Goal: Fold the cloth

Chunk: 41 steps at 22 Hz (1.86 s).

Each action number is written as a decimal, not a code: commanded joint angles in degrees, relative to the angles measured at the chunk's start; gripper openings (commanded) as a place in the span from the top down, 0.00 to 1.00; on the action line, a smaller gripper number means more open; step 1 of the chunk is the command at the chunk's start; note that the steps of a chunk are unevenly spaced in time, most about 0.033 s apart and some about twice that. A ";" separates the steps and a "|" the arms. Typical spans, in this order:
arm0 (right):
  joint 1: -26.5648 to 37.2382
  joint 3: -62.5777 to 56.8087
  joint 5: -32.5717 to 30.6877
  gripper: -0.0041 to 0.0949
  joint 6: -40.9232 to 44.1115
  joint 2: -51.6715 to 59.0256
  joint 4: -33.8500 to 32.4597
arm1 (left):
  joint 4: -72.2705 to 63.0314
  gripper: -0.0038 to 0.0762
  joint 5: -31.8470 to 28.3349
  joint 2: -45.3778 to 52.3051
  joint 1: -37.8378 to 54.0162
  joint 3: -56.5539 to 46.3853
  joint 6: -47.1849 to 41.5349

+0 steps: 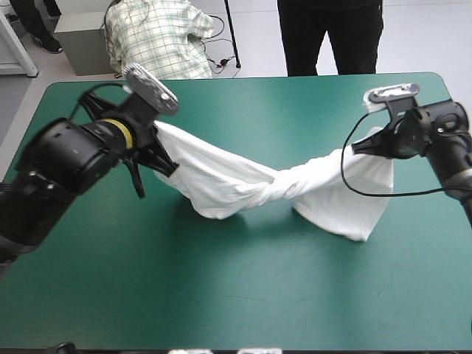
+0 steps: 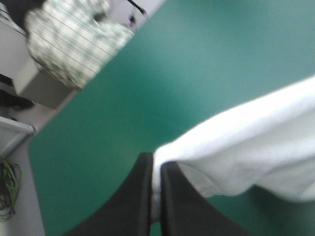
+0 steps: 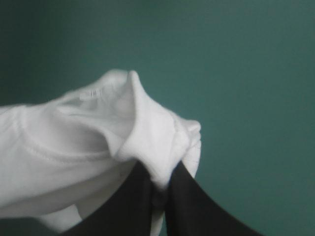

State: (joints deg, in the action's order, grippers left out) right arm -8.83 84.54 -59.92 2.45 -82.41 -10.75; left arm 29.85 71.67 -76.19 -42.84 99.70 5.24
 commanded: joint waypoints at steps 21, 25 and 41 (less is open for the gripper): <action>0.48 12.87 -7.98 0.98 -6.61 25.87 16.04 | -11.83 0.96 2.27 10.00 -0.51 3.34 -3.74; 0.48 1.22 -3.50 0.98 -7.68 20.90 16.65 | -3.51 0.96 2.16 2.73 -0.40 -3.32 -6.08; 0.48 -4.09 18.63 0.94 -8.08 -11.08 10.75 | -4.96 0.96 -15.51 -24.19 17.83 -3.29 -8.05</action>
State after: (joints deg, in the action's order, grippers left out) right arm -8.77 78.79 -44.20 -5.29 -93.86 0.49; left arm 23.64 59.61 -102.42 -25.30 94.28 -1.70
